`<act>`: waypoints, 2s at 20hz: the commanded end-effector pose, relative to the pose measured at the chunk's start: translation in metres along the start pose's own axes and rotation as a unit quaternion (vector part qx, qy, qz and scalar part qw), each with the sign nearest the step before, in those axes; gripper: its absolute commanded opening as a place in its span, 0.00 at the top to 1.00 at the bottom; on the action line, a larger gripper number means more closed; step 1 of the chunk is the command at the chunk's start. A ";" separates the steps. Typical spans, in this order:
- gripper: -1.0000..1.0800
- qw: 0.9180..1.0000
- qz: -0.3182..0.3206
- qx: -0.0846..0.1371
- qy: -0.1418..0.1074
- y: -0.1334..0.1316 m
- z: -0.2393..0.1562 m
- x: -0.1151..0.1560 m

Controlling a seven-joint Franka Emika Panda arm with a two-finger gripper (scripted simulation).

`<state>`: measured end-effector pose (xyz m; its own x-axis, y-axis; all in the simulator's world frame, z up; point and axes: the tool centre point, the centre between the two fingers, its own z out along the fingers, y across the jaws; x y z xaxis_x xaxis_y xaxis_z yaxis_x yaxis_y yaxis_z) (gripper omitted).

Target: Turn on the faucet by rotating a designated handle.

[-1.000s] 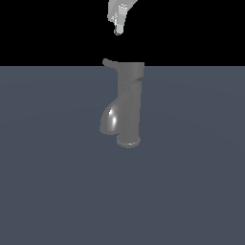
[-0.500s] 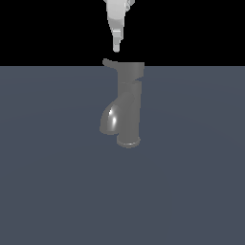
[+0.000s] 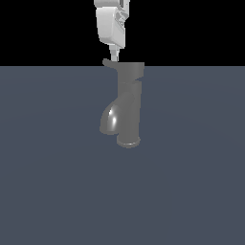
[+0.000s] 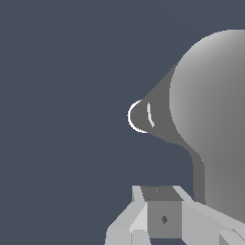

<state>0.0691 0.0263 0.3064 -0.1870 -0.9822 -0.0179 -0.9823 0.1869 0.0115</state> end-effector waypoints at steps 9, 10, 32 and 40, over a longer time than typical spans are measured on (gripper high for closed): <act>1.00 0.999 0.031 0.006 0.009 -0.008 0.009 -0.004; 1.00 0.999 0.031 0.006 0.009 -0.008 0.009 -0.004; 1.00 0.999 0.030 0.006 0.009 0.042 0.010 -0.022; 1.00 0.999 0.032 0.010 0.010 0.052 0.010 -0.019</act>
<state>0.0272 0.0569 0.2978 -0.2477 -0.9688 -0.0009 -0.9688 0.2477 -0.0117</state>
